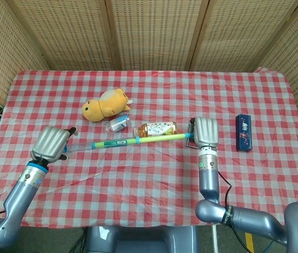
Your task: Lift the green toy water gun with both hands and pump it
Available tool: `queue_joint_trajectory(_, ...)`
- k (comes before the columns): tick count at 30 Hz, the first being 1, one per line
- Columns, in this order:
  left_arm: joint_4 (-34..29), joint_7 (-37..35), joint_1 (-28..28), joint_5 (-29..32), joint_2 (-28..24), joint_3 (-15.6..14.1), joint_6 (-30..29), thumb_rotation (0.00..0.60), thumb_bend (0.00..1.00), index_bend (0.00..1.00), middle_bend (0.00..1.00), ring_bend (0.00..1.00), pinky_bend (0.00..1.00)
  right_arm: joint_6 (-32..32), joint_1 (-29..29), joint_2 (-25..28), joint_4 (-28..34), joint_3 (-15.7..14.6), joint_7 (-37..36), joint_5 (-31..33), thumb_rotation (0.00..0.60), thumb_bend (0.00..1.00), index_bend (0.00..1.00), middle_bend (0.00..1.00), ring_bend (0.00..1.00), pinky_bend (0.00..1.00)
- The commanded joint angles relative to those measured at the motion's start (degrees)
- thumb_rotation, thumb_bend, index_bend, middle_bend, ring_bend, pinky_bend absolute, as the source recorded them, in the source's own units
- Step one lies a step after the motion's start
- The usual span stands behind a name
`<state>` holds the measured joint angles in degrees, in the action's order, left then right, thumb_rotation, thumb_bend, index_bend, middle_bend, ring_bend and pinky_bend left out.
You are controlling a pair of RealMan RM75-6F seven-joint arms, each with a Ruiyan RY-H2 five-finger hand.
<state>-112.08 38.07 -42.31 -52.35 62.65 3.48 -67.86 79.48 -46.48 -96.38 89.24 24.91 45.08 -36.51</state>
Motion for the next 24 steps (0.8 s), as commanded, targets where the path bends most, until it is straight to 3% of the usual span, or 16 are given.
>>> queue_joint_trajectory(1, 1.35, -0.63, 0.85, -1.15, -0.61, -0.57, 0.07, 0.600, 0.31, 0.36, 0.81, 0.67, 0.59, 0.02, 0.14, 0.33, -0.86, 0.34, 0.03, 0.55, 0.600, 0.49, 0.85, 1.00, 1.00, 0.84)
queue_joint_trajectory(24, 9.38, -8.66, 4.13, -8.58, -3.02, -2.24, 5.78, 0.600, 0.31, 0.34, 0.80, 0.66, 0.57, -0.50, 1.34, 4.08, -5.21, 1.95, 0.96, 4.50, 0.600, 0.49, 0.85, 1.00, 1.00, 0.84)
